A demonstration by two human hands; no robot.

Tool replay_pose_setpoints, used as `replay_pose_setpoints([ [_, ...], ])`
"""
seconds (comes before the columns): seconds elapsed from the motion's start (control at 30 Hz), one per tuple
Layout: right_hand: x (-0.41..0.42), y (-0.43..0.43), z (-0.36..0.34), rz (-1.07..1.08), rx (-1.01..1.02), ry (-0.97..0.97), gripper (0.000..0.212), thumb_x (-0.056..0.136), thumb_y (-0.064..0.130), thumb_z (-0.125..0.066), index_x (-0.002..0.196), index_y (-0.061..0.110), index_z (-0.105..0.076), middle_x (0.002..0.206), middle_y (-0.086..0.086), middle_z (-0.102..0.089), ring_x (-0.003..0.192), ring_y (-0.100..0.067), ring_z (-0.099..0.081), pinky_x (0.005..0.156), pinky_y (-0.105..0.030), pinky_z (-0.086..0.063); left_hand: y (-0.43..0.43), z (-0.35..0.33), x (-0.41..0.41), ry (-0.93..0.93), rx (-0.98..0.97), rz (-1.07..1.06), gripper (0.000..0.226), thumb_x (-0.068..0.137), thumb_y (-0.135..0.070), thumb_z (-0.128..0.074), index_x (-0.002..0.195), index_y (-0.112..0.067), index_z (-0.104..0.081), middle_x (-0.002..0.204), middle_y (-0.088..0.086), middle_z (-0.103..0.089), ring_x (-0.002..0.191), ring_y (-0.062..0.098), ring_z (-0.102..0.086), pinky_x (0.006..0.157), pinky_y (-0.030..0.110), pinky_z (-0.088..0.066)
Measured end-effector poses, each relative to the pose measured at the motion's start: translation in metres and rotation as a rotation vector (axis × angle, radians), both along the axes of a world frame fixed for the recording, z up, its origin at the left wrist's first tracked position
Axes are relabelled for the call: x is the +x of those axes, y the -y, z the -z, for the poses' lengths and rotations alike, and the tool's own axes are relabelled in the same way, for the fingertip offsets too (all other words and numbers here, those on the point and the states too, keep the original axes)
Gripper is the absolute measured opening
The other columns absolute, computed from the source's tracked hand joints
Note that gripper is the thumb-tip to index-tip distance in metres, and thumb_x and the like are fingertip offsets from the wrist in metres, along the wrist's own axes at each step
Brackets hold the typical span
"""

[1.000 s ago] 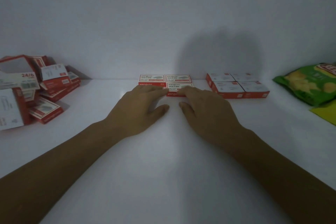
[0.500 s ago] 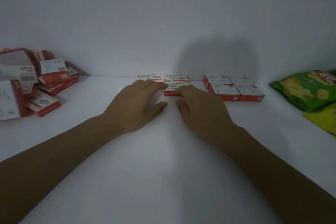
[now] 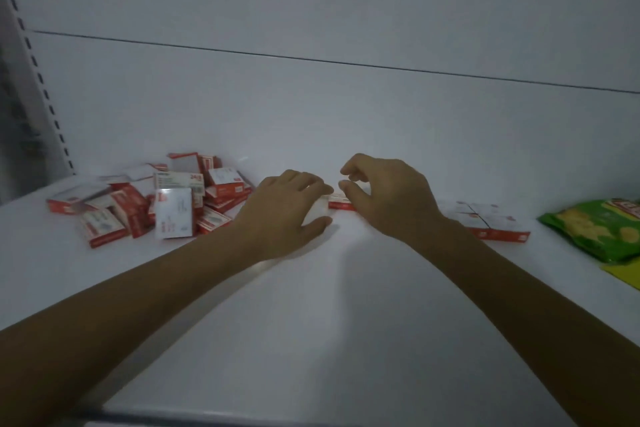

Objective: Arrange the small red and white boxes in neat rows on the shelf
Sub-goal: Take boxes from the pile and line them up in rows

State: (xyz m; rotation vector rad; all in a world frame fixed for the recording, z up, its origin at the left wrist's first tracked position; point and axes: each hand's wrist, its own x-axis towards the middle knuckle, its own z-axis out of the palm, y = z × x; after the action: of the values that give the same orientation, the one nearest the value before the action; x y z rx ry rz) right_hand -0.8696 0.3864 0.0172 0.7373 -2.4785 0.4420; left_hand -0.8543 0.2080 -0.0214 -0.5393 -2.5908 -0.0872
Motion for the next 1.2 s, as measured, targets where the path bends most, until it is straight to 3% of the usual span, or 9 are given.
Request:
replay_pose_setpoints([
  [0.17,0.018,0.072,0.003,-0.066,0.027,0.123,0.026,0.091,0.04,-0.048,0.113,0.027,-0.056,0.106,0.007,-0.066,0.1,-0.015,-0.06,0.08,-0.028,-0.043,0.077,-0.002,0.049,-0.038,-0.054,-0.076,0.054,0.085,-0.051,-0.04,0.126,-0.019,-0.053,0.128,0.004,-0.057,0.117,0.026,-0.051,0.095,0.043,-0.041],
  [0.43,0.045,0.174,0.026,-0.072,0.053,0.26,0.043,0.086,0.046,-0.054,0.121,0.023,-0.044,0.119,0.001,-0.059,0.102,-0.022,-0.058,0.08,-0.032,-0.046,0.177,0.016,0.087,-0.002,0.064,-0.186,0.071,0.076,-0.06,-0.049,0.135,-0.021,-0.04,0.135,0.001,-0.05,0.123,0.024,-0.045,0.098,0.039,-0.038],
  [0.6,0.053,0.213,0.039,0.08,0.102,0.166,0.057,0.082,0.053,-0.058,0.122,0.016,-0.039,0.121,-0.003,-0.058,0.105,-0.025,-0.057,0.083,-0.035,-0.043,0.194,0.03,0.091,0.04,0.172,-0.12,0.064,0.08,-0.052,-0.059,0.132,-0.019,-0.044,0.131,0.002,-0.053,0.118,0.023,-0.047,0.096,0.037,-0.04],
  [0.77,0.062,0.231,0.058,0.169,0.002,0.062,0.056,0.079,0.05,-0.062,0.119,0.014,-0.044,0.114,-0.005,-0.062,0.099,-0.025,-0.06,0.086,-0.04,-0.048,0.195,0.035,0.086,0.017,0.222,-0.053,0.05,0.084,-0.043,-0.057,0.127,-0.019,-0.049,0.131,0.002,-0.053,0.12,0.022,-0.044,0.098,0.04,-0.039],
  [0.87,0.067,0.231,0.066,0.145,-0.157,0.045,0.045,0.078,0.045,-0.064,0.109,0.016,-0.048,0.104,-0.004,-0.064,0.094,-0.026,-0.061,0.083,-0.042,-0.048,0.196,0.036,0.085,0.011,0.261,-0.07,0.055,0.085,-0.04,-0.057,0.134,-0.02,-0.041,0.137,0.001,-0.047,0.126,0.023,-0.039,0.105,0.04,-0.032],
  [0.97,0.072,0.229,0.067,0.127,-0.314,0.007,0.047,0.074,0.041,-0.071,0.107,0.015,-0.05,0.103,-0.003,-0.064,0.091,-0.024,-0.063,0.082,-0.041,-0.05,0.195,0.037,0.085,-0.002,0.356,-0.038,0.063,0.082,-0.035,-0.062,0.138,-0.019,-0.038,0.137,0.002,-0.048,0.126,0.023,-0.042,0.107,0.037,-0.028],
  [1.2,0.085,0.233,0.064,0.041,-0.39,-0.065,0.056,0.075,0.049,-0.067,0.116,0.018,-0.047,0.112,-0.003,-0.065,0.09,-0.022,-0.067,0.074,-0.039,-0.057,0.193,0.031,0.087,-0.002,0.593,0.024,0.075,0.078,-0.036,-0.068,0.141,-0.015,-0.034,0.133,0.007,-0.053,0.12,0.026,-0.05,0.101,0.045,-0.042],
])
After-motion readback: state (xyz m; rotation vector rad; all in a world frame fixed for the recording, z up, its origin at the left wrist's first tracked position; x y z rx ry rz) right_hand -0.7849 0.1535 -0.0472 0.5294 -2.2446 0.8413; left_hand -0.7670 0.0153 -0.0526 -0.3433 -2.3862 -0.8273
